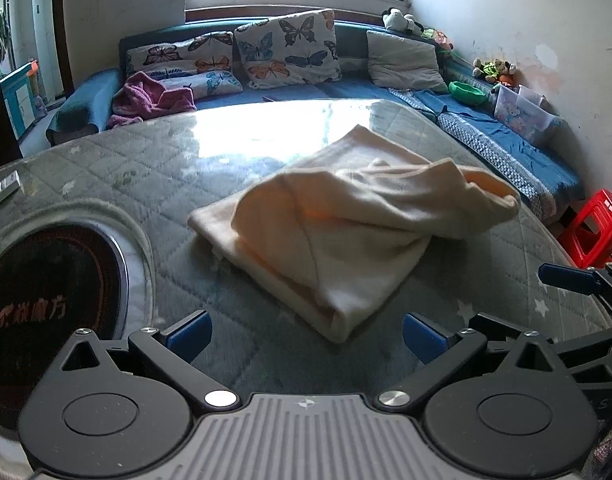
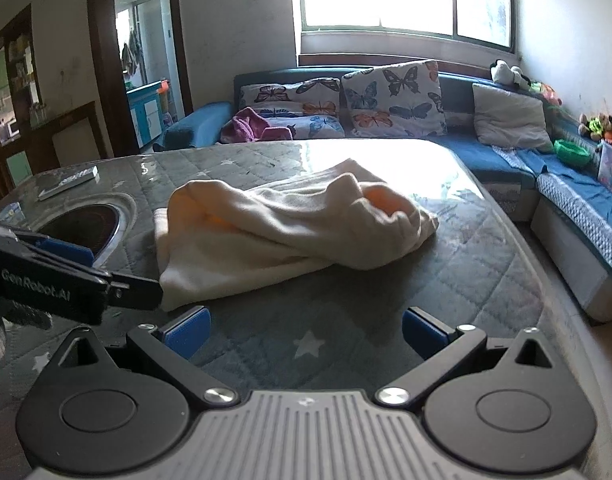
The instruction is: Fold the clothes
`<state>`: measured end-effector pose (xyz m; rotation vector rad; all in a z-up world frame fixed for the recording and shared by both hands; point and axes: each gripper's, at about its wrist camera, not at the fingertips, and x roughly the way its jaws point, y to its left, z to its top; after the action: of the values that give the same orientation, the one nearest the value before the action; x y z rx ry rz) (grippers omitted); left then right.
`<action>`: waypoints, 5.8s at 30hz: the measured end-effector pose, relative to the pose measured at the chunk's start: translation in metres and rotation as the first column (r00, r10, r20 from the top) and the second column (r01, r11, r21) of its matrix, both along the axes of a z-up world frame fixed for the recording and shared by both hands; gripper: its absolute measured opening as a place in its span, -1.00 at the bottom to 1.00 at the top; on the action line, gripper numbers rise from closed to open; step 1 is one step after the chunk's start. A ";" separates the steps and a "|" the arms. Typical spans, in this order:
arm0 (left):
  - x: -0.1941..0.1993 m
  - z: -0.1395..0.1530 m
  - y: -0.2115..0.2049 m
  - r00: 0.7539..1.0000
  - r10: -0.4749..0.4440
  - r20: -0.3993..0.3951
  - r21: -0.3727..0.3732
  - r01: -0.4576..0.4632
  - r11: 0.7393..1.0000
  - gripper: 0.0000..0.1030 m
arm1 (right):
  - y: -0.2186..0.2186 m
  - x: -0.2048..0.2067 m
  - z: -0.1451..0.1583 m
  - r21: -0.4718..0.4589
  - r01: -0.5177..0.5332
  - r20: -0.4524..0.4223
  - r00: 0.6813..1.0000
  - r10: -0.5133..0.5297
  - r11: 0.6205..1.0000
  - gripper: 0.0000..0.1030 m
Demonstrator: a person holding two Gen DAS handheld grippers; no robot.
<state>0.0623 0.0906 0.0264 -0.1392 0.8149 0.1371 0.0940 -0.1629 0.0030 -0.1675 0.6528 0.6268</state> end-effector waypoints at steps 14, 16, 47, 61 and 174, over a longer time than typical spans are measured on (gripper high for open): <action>0.052 0.009 0.020 0.995 -0.021 0.094 0.129 0.008 0.992 0.59 | 0.014 0.056 0.024 -0.036 -0.065 0.113 0.991 0.069 0.997 0.89; 0.058 0.005 0.023 0.995 -0.038 0.088 0.126 0.026 0.992 0.45 | 0.018 0.062 0.023 -0.051 -0.080 0.106 0.991 0.085 0.996 0.80; -0.063 0.070 0.029 0.938 -0.140 0.318 0.080 0.121 0.989 -0.91 | -0.012 -0.001 0.065 0.111 -0.225 0.066 0.974 0.219 0.968 -0.77; -0.200 0.018 0.020 0.973 -0.180 0.142 -0.009 0.183 0.983 -0.88 | -0.022 -0.120 0.038 0.036 -0.424 -0.110 0.898 0.425 0.905 -0.65; -0.190 0.034 0.102 0.892 0.351 0.284 -0.118 -0.331 0.936 -0.96 | 0.077 -0.152 -0.007 -0.292 -0.551 0.151 0.781 0.606 0.782 0.23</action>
<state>-0.1281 0.1922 0.0607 -0.3588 0.4831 0.4119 -0.0584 -0.0861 -0.0043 -0.6789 0.4302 1.1126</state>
